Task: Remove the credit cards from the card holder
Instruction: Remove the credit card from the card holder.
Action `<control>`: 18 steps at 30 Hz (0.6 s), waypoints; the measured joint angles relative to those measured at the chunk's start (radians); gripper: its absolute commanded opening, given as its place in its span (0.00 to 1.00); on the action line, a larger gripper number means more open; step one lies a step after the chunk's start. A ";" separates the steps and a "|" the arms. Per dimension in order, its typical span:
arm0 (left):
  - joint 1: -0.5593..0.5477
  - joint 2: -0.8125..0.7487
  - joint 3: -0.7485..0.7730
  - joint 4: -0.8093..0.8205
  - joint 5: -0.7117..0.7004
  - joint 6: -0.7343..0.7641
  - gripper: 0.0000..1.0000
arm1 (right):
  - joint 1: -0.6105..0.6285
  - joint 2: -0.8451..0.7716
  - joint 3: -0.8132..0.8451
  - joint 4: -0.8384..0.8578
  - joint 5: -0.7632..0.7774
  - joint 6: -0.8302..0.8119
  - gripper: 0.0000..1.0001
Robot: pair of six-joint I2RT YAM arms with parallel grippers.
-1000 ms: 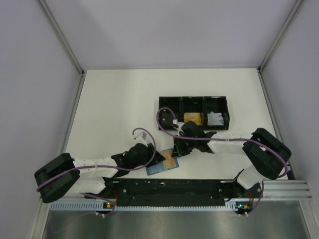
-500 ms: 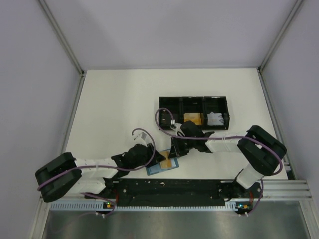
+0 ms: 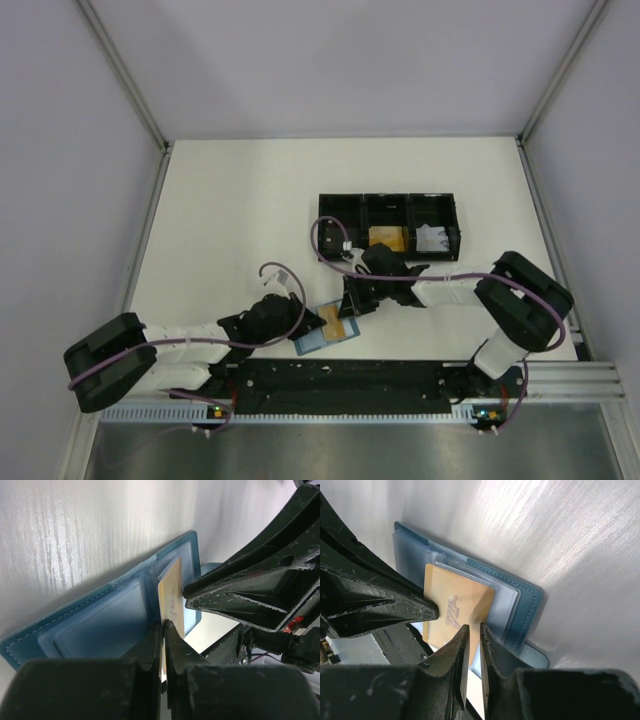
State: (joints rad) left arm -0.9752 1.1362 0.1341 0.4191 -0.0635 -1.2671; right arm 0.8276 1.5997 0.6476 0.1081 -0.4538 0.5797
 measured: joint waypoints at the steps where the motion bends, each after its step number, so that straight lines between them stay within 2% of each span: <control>1: 0.000 -0.005 -0.001 0.001 0.000 -0.002 0.00 | 0.000 0.002 0.000 0.000 0.000 0.000 0.15; 3: 0.000 -0.014 -0.004 0.003 0.001 -0.008 0.00 | 0.000 0.006 0.001 0.002 0.000 0.000 0.14; 6: 0.000 -0.025 -0.011 0.008 0.000 -0.013 0.00 | 0.000 0.011 0.003 0.002 0.002 0.000 0.06; 18: 0.000 -0.027 -0.013 0.007 0.000 -0.016 0.00 | 0.000 -0.035 0.003 -0.034 0.032 -0.019 0.04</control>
State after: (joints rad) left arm -0.9752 1.1095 0.1207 0.4259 -0.0635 -1.2835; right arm 0.8280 1.5646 0.6510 0.0742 -0.4221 0.5610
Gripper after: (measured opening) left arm 0.010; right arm 0.043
